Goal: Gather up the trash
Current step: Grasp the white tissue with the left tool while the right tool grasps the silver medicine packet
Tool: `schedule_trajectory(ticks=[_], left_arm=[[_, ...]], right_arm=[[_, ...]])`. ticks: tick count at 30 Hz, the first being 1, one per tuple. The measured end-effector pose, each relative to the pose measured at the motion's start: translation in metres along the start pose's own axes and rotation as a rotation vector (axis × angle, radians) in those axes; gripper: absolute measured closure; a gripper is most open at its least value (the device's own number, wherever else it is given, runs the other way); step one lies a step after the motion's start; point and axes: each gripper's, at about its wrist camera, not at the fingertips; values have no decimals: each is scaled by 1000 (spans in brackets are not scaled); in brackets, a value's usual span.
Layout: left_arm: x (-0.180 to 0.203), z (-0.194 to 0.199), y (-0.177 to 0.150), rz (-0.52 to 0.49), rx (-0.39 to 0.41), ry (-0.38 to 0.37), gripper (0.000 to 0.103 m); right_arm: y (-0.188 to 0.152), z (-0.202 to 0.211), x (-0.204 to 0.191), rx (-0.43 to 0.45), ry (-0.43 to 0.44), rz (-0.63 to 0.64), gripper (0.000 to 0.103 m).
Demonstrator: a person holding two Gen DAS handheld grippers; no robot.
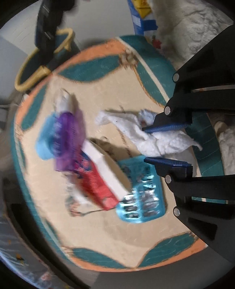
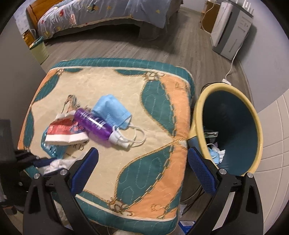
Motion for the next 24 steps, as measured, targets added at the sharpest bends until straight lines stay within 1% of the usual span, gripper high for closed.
schedule_trajectory(ticks=[5,6,8,10,12,16,18,20,24], left_arm=[[-6,52,9,-1,154,-11,75],[-14,65,11,23,193,-8,75],[-30,74,20,76,226,-15,75],[-47,79,24,114,244,25,75],[-61,83,26,152,256,42,75],[-95,95,27,265,300,34,74],[-107,96,27,304,307,35,74],[-114,95,26,327,305,30,74],[-118,94,26,334,306,25,74]], right_arm=[[-6,2,-14,-2,11,30,6],[-7,2,-19,-2,15,38,6],[-11,1,-30,-1,27,63,6],[-17,0,-47,1,35,105,6],[-25,-4,-69,2,48,171,6],[-40,-12,-106,0,119,270,6],[-49,-17,-122,-6,144,319,7],[-58,-26,-139,-39,173,376,11],[-72,-44,-157,-100,184,459,17]])
Point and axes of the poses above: each gripper's, at about its wrist camera, not at the fingertips, and z roughly against the way its jaws point, x to its right, y to its top, and after that the axes turned 4 degrees about x, right-handed
